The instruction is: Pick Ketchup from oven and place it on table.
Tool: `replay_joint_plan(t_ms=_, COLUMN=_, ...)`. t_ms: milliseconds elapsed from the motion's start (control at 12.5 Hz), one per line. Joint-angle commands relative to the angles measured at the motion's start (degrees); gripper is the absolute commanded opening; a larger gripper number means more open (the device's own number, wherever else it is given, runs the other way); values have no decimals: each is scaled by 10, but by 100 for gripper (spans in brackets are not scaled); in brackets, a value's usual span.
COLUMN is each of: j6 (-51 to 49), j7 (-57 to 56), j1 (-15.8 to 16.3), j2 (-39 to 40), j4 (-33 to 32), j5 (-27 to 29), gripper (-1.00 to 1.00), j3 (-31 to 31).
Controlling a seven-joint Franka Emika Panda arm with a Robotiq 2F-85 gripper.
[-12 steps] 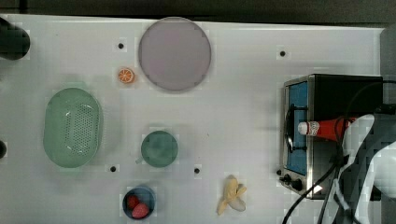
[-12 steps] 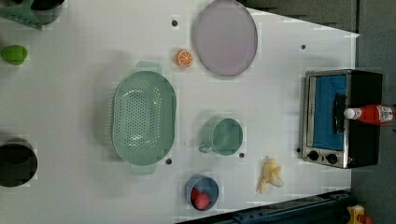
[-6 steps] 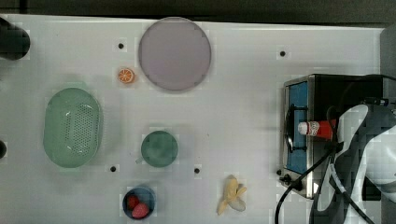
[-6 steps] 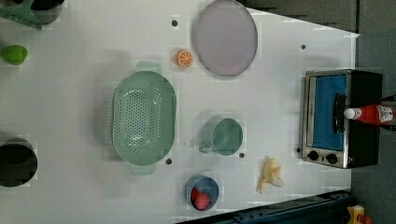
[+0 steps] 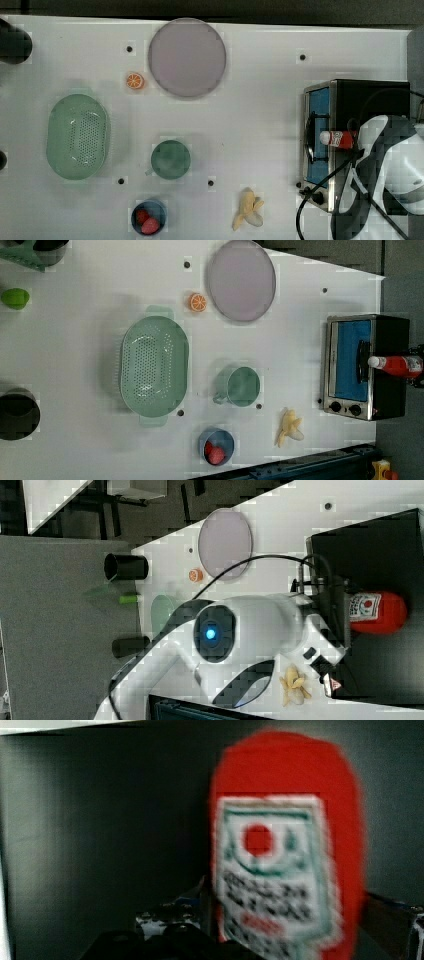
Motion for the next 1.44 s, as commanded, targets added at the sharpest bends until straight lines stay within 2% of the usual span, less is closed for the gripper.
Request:
replay_joint_plan(t_ms=80, j6=24, j7=8, j1=1, j2=-7, j4=0, j5=10, gripper=27, j3=-2)
replay_joint_plan(t_ms=400, j6=20, j7=8, j1=6, j2=-20, j4=23, j5=6, gripper=27, j3=-2)
replay_joint_plan(t_ms=720, j6=-18, j7=-18, j1=39, j2=-66, j4=94, j5=-20, gripper=27, j3=2)
replay_joint_plan(t_ms=880, j6=-84, j7=-18, j1=57, j2=-88, j4=136, j5=-32, gripper=27, j3=6)
replay_joint_plan(t_ms=1120, j6=-235, j7=-18, j1=86, j2=-114, j4=198, j5=-62, gripper=27, j3=15)
replay_joint_plan(t_ms=1440, j6=-337, j7=-18, j1=131, j2=-141, j4=223, j5=-83, gripper=27, j3=88)
